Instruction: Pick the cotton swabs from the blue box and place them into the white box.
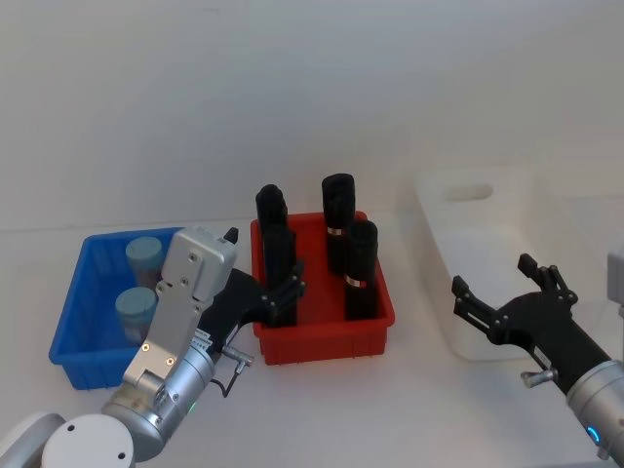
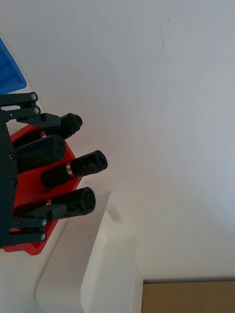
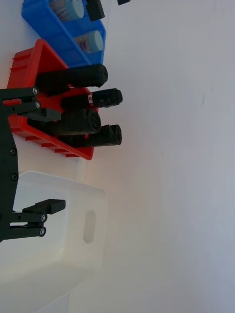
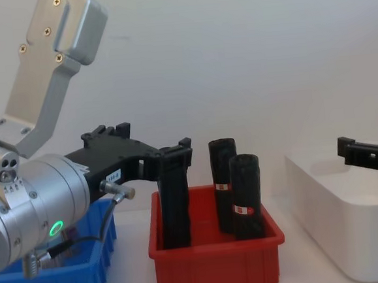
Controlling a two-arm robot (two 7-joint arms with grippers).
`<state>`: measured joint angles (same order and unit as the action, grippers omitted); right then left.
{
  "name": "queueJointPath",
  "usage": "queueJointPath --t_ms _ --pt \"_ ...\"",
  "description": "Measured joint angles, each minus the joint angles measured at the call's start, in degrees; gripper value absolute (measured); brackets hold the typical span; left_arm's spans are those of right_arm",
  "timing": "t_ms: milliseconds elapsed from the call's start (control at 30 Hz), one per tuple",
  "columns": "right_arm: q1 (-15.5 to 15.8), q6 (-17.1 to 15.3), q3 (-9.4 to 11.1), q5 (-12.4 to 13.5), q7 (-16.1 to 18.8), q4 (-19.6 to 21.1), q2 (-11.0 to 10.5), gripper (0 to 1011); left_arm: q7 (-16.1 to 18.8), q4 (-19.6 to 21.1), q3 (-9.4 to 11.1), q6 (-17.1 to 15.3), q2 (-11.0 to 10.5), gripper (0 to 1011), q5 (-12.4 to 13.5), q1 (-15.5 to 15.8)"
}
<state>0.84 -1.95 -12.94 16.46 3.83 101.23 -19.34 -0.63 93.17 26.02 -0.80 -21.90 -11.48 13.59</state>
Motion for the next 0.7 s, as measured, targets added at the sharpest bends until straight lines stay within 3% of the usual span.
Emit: queueJointPath --t_ms 700 --pt "0.00 0.00 0.00 0.00 0.00 0.00 0.00 1001 0.00 0.00 0.00 0.00 0.00 1000 0.00 0.00"
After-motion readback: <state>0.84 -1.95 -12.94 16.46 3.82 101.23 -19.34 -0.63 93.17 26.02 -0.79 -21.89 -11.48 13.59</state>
